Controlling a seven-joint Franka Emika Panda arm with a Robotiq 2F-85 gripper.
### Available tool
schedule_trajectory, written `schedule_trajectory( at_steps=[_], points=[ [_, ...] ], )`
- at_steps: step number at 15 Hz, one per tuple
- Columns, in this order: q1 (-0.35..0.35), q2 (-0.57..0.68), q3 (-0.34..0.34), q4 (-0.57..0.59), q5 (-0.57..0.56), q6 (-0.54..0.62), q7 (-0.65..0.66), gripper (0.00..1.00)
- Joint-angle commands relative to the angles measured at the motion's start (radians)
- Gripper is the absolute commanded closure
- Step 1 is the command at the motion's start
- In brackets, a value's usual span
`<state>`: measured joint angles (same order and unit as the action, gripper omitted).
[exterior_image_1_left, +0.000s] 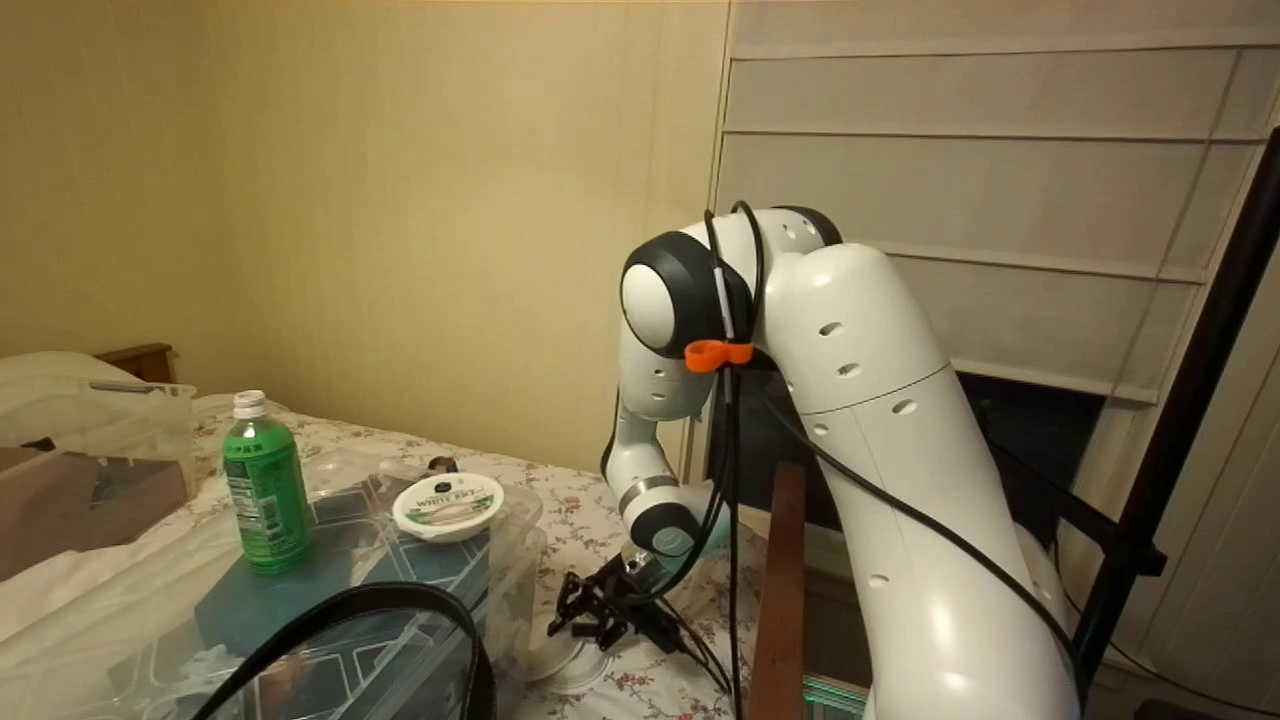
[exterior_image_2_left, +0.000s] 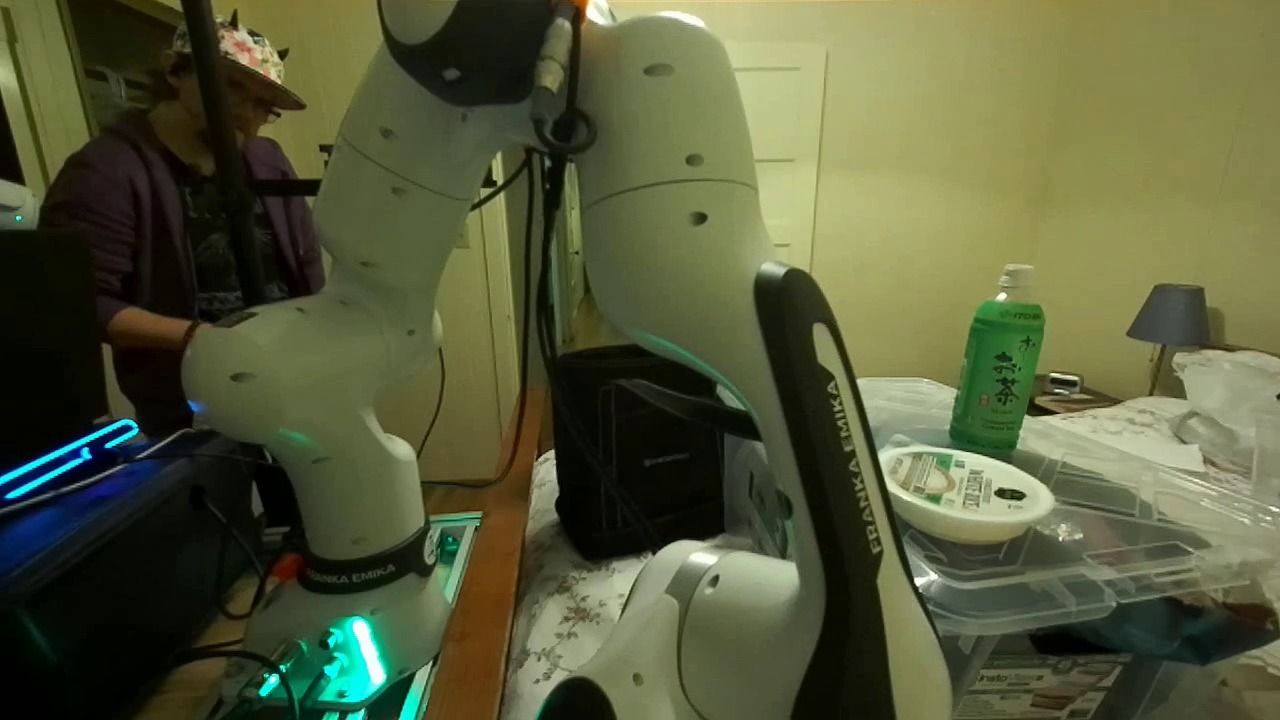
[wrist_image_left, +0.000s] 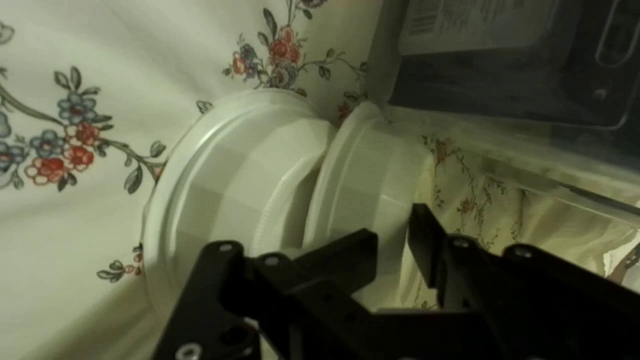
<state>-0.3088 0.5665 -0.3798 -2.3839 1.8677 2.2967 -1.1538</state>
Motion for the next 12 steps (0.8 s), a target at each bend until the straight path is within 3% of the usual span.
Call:
schedule_trajectory(
  at_steps=[1, 7, 12],
  points=[
    [0.031, -0.02, -0.026, -0.003, -0.001, 0.061, -0.029, 0.42],
    [0.023, -0.057, -0.057, -0.015, -0.014, 0.104, -0.062, 0.02],
    [0.033, -0.051, -0.054, -0.02, -0.007, 0.149, -0.096, 0.0]
  ],
)
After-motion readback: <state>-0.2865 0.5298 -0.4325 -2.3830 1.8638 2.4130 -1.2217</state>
